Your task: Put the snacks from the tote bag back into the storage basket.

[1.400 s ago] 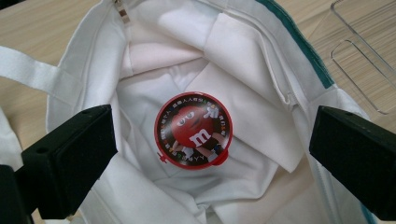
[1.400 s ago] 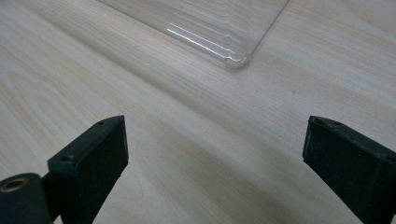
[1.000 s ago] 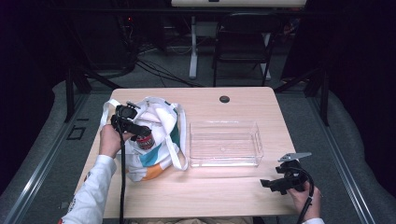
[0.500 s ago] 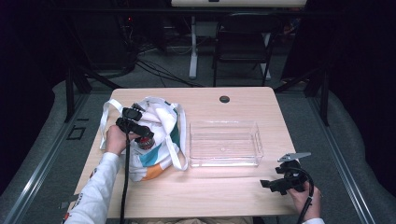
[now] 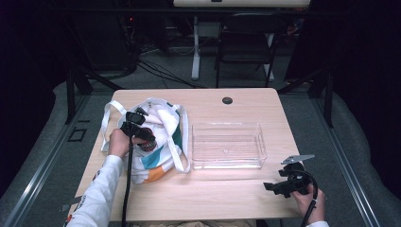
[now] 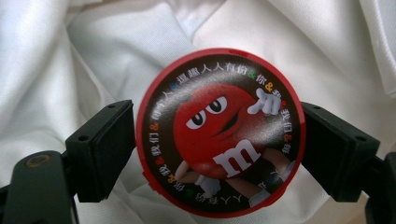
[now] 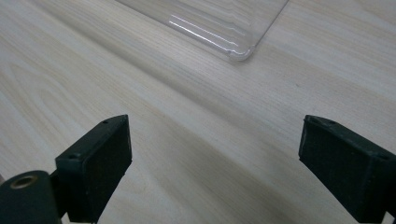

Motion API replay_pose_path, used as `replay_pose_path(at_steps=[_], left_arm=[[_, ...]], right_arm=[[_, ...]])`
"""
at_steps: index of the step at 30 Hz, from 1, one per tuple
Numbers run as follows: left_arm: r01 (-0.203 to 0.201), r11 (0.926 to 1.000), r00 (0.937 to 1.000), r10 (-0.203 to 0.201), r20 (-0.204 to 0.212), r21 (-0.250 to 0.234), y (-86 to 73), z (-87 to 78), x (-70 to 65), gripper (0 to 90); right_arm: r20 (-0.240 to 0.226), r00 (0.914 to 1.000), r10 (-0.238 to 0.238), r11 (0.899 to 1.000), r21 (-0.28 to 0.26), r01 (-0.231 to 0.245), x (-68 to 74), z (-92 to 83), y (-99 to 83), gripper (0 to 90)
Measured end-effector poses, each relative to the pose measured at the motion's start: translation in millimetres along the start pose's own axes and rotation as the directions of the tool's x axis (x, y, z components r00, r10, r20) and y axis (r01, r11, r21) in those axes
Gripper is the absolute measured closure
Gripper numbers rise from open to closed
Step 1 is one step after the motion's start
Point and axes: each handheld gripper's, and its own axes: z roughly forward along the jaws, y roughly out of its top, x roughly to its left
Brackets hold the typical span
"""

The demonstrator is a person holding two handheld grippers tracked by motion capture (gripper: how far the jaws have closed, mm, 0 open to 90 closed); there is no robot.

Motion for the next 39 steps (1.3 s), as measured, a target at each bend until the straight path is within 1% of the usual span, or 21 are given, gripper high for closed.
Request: replay_pose_path(at_steps=[2, 3, 4, 5, 9, 12, 14, 18, 21, 23, 24, 30, 37, 38, 39], left_arm=[[0.003, 1.0, 1.0, -0.003, 0.008, -0.003, -0.6, 2.9, -0.8, 19.2], [-0.002, 1.0, 1.0, 0.002, 0.007, 0.001, -0.6, 3.3, -1.1, 19.2], [0.003, 1.0, 1.0, -0.003, 0.001, 0.004, -0.5, 3.4, -1.9, 23.2], [0.003, 1.0, 0.9999, -0.003, -0.012, 0.003, -0.6, 3.7, -2.4, 24.9], [0.001, 1.0, 0.9998, -0.001, -0.017, -0.003, -1.3, 3.8, -2.9, 25.3], [-0.003, 0.9999, 0.9999, 0.003, -0.014, -0.01, -1.8, 3.2, -2.8, 25.4], [-0.016, 0.9999, 0.9998, 0.016, -0.007, -0.005, -1.7, 2.4, -2.6, 25.4], [-0.019, 0.9997, 0.9998, 0.019, -0.01, -0.011, -2.2, 1.4, -2.4, 25.5], [-0.023, 0.9997, 0.9997, 0.023, -0.005, -0.012, -2.6, -0.4, -1.6, 25.5], [-0.021, 0.9997, 0.9998, 0.021, -0.005, -0.011, -2.7, -2.4, -1.4, 25.5], [-0.021, 0.9996, 0.9998, 0.021, -0.005, -0.019, -2.9, -3.1, -1.3, 25.5], [-0.031, 0.9992, 0.9995, 0.031, -0.001, -0.025, -3.4, -10.1, -0.5, 25.5], [-0.044, 0.9983, 0.999, 0.044, -0.005, -0.038, -4.2, -18.3, -3.2, 25.5], [-0.049, 0.998, 0.9988, 0.049, -0.006, -0.038, -4.5, -19.7, -3.9, 25.5], [-0.051, 0.998, 0.9987, 0.051, -0.005, -0.038, -4.6, -20.5, -4.4, 25.5]], right_arm=[[0.003, 1.0, -0.003, 1.0, 0.004, 0.003, 0.2, 0.0, 0.2, 9.6], [0.003, 1.0, -0.003, 1.0, 0.004, 0.003, 0.2, 0.0, 0.2, 9.6], [0.0, 1.0, -0.003, 1.0, 0.004, 0.003, 0.3, 0.1, 0.2, 9.8], [0.003, 1.0, -0.003, 1.0, 0.003, 0.003, 0.4, 0.1, 0.2, 9.9], [0.004, 1.0, -0.003, 1.0, 0.005, 0.003, 0.3, -0.1, 0.0, 10.3], [0.004, 1.0, -0.003, 1.0, 0.004, 0.003, 0.4, -0.4, -0.1, 10.6], [0.005, 1.0, -0.004, 1.0, 0.003, 0.004, 0.5, -0.6, -0.1, 10.8], [0.006, 1.0, -0.003, 1.0, 0.004, 0.003, 0.6, -0.5, -0.1, 11.0], [0.006, 1.0, -0.004, 1.0, 0.005, 0.004, 0.6, -0.6, 0.0, 11.1], [0.006, 1.0, -0.003, 1.0, 0.005, 0.003, 0.6, -0.6, 0.0, 11.1], [0.006, 1.0, -0.003, 1.0, 0.005, 0.003, 0.6, -0.7, 0.1, 11.1], [0.011, 0.9999, -0.009, 1.0, 0.005, 0.009, 2.0, -0.2, 0.5, 11.2], [0.011, 0.9998, -0.017, 1.0, 0.008, 0.017, 2.3, 0.0, 0.7, 11.3], [0.013, 0.9998, -0.017, 1.0, -0.004, 0.017, 2.8, -0.9, 0.8, 11.4], [0.013, 0.9998, -0.017, 1.0, -0.004, 0.017, 2.8, -0.9, 0.8, 11.4]])
